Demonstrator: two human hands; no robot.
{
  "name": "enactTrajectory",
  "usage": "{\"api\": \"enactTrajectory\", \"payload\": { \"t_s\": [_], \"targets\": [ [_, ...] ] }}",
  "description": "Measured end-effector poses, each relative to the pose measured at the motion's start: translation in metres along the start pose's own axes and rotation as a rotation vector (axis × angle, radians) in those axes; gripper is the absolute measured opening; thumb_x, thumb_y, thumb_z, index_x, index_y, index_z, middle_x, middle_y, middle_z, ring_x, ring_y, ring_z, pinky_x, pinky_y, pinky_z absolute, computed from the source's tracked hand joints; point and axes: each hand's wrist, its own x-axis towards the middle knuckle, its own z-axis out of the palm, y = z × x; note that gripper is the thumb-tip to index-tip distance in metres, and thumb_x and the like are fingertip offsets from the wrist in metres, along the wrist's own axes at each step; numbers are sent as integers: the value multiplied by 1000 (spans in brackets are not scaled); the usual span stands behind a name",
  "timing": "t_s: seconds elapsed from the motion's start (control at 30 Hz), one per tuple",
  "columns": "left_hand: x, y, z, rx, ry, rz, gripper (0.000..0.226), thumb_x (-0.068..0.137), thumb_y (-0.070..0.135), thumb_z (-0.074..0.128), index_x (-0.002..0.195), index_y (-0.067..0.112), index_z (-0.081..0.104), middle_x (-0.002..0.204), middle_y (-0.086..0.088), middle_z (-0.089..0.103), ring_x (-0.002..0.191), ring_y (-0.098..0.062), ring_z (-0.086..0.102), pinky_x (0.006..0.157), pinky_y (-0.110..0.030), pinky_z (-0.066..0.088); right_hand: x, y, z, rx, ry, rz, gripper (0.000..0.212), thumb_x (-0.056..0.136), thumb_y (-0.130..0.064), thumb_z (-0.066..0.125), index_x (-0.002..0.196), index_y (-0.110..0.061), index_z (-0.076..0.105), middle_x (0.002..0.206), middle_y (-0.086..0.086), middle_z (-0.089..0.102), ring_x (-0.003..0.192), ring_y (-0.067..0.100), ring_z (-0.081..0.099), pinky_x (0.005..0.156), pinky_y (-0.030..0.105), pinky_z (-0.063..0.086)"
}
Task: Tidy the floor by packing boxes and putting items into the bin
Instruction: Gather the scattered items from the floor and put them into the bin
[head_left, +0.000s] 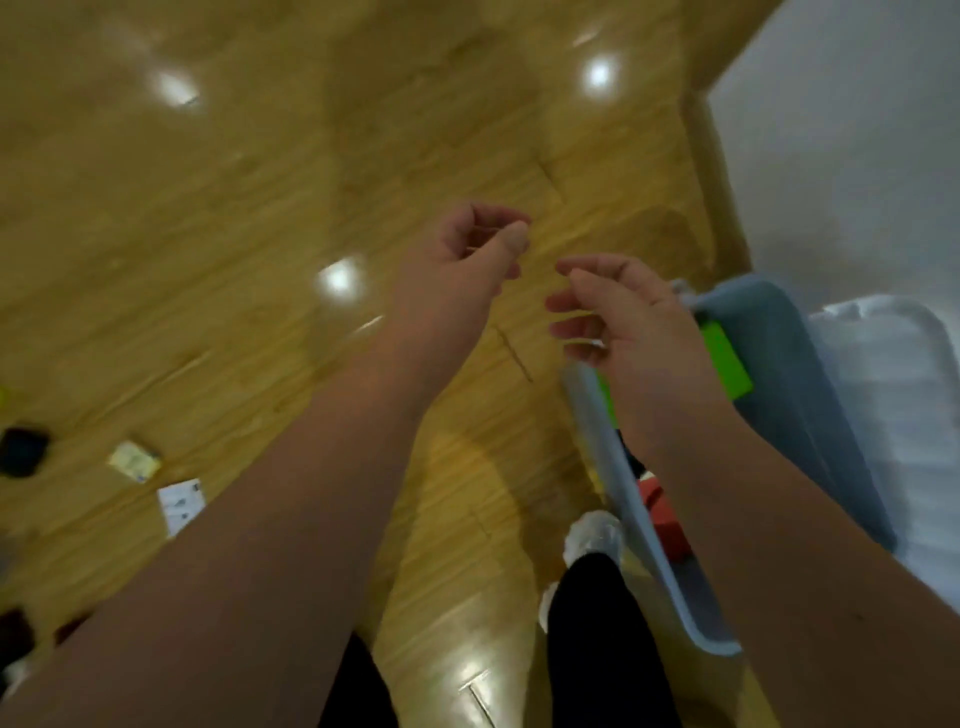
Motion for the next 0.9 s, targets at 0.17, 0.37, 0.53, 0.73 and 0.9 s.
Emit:
{"api": "enactTrajectory", "payload": {
  "t_s": [0.17, 0.37, 0.53, 0.73, 0.9],
  "targets": [
    [-48, 13, -223, 73, 213, 51, 14, 95, 13, 59, 90, 25, 63, 93, -5, 66, 80, -15, 62, 69, -20, 47, -39, -1, 190, -130, -246, 21, 14, 96, -18, 56, 90, -26, 67, 73, -10, 67, 69, 8, 58, 66, 24, 43],
    [-148, -3, -467, 171, 495, -12, 16, 95, 16, 59, 90, 31, 63, 95, -5, 68, 80, -11, 62, 68, -17, 47, -110, 33, 417, -250, -508, 107, 13, 95, -15, 57, 89, -23, 66, 72, -8, 66, 63, 8, 57, 61, 22, 42],
    [-233, -26, -582, 88, 721, -115, 14, 95, 20, 60, 90, 33, 65, 96, 1, 69, 82, -7, 63, 68, -16, 48, -173, 60, 545, -357, -655, 162, 12, 94, -16, 58, 92, -23, 68, 80, -3, 68, 70, 13, 60, 66, 26, 46],
    [-280, -65, -636, -107, 950, -240, 13, 94, 23, 59, 90, 33, 67, 95, 2, 70, 84, -10, 65, 79, -32, 51, -186, 94, 625, -551, -787, 233, 7, 92, -19, 62, 93, -21, 69, 78, -4, 70, 67, 12, 61, 69, 29, 48],
    [-290, -96, -659, -244, 1122, -330, 14, 95, 22, 58, 89, 31, 67, 92, 9, 71, 81, -7, 65, 76, -27, 52, -172, 121, 684, -710, -831, 301, 3, 90, -24, 65, 89, -22, 67, 80, -2, 71, 68, 14, 62, 66, 29, 48]
  ]
}}
